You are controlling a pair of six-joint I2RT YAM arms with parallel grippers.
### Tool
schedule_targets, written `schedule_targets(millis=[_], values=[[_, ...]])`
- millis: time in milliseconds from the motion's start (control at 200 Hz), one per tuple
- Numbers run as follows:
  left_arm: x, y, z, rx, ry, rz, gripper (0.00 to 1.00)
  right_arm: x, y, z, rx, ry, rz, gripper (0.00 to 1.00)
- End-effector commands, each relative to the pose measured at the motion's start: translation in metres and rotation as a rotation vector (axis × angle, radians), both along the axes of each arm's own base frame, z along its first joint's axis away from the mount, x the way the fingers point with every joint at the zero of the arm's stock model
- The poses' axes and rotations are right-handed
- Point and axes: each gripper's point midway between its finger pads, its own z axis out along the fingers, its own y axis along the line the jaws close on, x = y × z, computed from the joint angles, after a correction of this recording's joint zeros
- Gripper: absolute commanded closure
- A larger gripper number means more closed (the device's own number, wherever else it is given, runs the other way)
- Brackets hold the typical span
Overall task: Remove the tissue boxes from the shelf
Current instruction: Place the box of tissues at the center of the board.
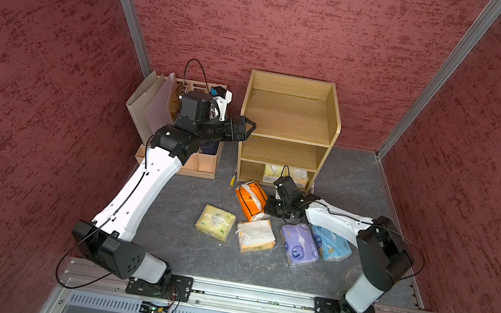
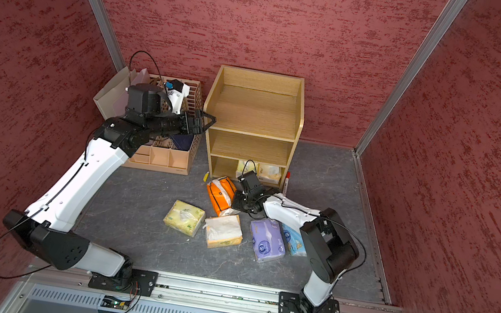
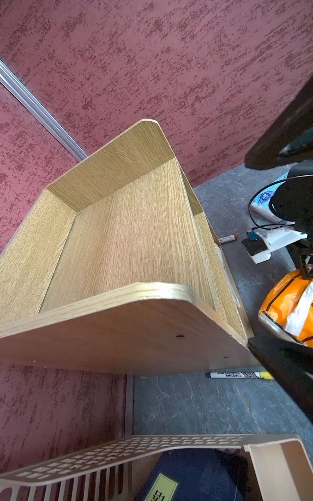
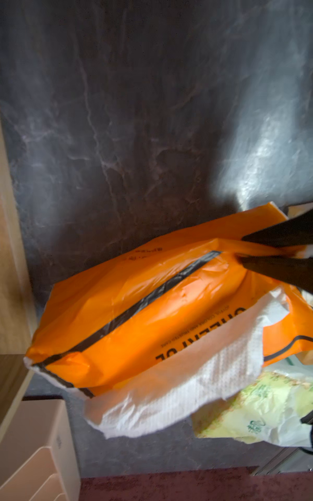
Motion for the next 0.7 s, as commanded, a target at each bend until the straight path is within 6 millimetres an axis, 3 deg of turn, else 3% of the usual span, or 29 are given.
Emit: schedule_targets(millis=[0, 130, 271, 566, 696], values=[[-0.006, 0.006, 0.002, 0.028, -0.018, 0.010, 0.00, -0.026, -0.024, 0.000, -0.104, 0.033, 0.121, 1.00], [-0.007, 0.006, 0.004, 0.025, -0.021, 0.011, 0.00, -0.030, -0.041, 0.010, -0.153, 0.019, 0.164, 1.00], [-0.007, 0.005, 0.003, 0.019, -0.021, 0.011, 0.00, -0.036, -0.041, 0.018, -0.148, 0.011, 0.245, 1.00], [-0.004, 0.004, 0.006, 0.017, -0.032, 0.011, 0.00, -0.043, -0.014, 0.014, -0.037, 0.060, 0.303, 1.00], [-0.003, 0.004, 0.005, 0.016, -0.030, 0.009, 0.00, -0.038, 0.003, 0.018, -0.009, 0.049, 0.301, 0.87]])
